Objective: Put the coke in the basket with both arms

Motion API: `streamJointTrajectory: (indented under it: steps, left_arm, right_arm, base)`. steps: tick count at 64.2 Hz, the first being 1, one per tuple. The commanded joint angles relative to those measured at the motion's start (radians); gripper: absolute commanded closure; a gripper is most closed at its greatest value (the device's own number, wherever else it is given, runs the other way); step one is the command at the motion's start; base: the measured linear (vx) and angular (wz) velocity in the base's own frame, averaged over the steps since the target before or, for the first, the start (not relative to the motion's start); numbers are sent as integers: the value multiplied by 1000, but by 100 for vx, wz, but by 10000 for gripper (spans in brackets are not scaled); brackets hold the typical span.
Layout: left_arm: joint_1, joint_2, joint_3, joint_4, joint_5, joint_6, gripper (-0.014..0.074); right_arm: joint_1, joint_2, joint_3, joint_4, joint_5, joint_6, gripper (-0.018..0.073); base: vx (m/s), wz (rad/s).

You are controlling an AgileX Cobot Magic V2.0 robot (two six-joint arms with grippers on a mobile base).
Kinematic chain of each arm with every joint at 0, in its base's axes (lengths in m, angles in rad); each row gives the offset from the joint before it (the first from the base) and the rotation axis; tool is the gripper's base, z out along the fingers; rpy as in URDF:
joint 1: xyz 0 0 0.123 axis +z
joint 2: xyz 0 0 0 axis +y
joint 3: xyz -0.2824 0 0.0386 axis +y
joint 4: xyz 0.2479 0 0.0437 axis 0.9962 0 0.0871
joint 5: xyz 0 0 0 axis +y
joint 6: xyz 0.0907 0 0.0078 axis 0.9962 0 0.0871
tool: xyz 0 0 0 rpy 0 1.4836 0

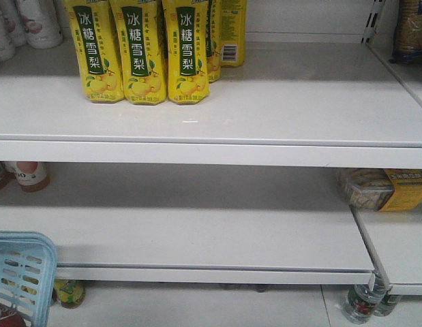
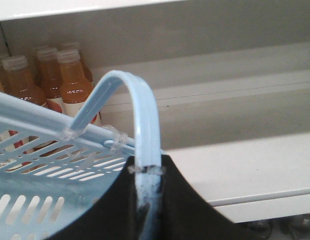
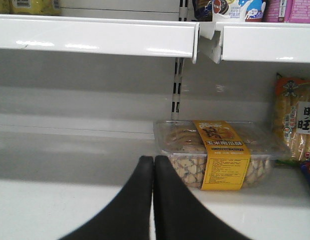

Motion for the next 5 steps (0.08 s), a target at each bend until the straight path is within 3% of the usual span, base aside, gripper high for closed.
streamJointTrajectory:
  steps: [1, 5]
  left_arm:
    - [0, -22, -7, 19, -161, 18, 602]
    - [0, -22, -7, 19, -161, 18, 602]
  right_arm:
    - [-1, -18, 11, 0, -72, -1, 568]
    - [-1, -18, 11, 0, -72, -1, 568]
  base:
    - [0, 0]
    - [0, 0]
